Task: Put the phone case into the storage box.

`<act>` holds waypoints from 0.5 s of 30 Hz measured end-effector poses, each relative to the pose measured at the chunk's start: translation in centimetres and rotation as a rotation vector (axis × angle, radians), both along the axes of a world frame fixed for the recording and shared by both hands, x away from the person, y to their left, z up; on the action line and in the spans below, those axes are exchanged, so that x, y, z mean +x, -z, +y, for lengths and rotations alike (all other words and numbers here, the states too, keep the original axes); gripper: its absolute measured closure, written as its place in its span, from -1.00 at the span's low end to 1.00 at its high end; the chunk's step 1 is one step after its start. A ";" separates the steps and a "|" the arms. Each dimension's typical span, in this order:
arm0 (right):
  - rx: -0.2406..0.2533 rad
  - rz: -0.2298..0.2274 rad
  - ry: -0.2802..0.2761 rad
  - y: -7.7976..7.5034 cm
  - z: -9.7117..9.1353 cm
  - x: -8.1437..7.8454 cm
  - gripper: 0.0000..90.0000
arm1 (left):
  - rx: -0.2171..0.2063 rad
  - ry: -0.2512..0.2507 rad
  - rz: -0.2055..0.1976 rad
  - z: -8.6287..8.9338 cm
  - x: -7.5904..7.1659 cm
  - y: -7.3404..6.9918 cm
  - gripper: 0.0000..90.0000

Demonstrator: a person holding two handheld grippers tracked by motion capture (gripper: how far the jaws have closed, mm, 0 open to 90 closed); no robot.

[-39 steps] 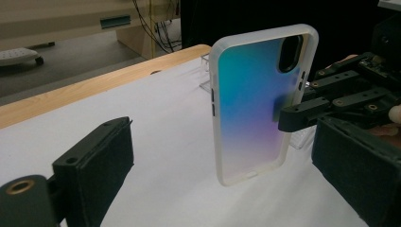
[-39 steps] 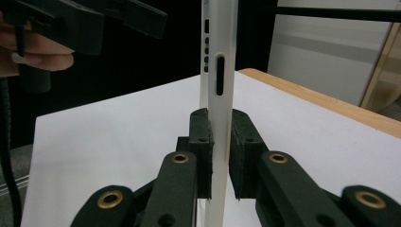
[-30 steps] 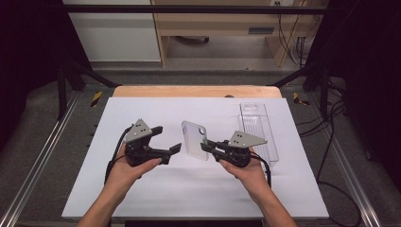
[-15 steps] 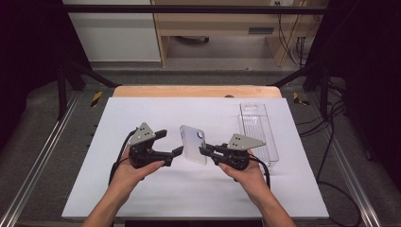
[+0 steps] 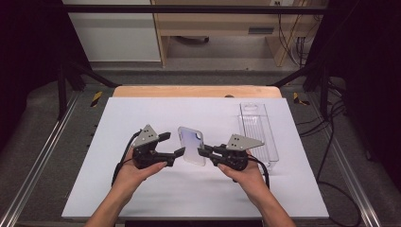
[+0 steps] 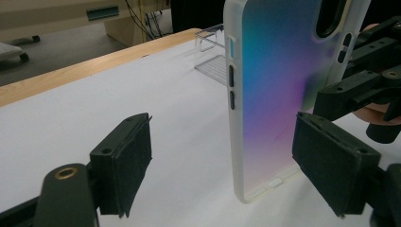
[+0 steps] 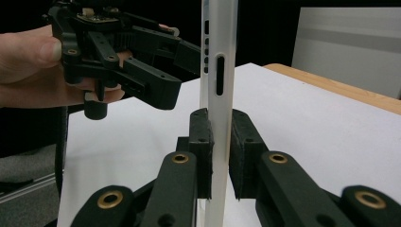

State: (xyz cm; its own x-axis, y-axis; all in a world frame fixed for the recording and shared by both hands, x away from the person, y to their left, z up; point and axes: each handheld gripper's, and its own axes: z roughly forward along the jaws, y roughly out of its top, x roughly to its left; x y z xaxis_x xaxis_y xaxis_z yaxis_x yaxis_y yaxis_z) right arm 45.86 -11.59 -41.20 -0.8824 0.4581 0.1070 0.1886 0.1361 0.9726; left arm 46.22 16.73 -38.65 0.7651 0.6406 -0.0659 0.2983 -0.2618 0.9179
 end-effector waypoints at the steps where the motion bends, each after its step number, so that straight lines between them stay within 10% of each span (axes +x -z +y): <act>1: -0.001 0.001 -0.002 0.0 0.0 0.0 0.81 | 0.004 -0.001 -0.002 0.0 0.0 0.0 -0.55; 15: -0.001 0.011 -0.021 0.3 0.6 -0.1 0.81 | -0.021 0.014 -0.003 0.1 -0.1 0.0 -0.36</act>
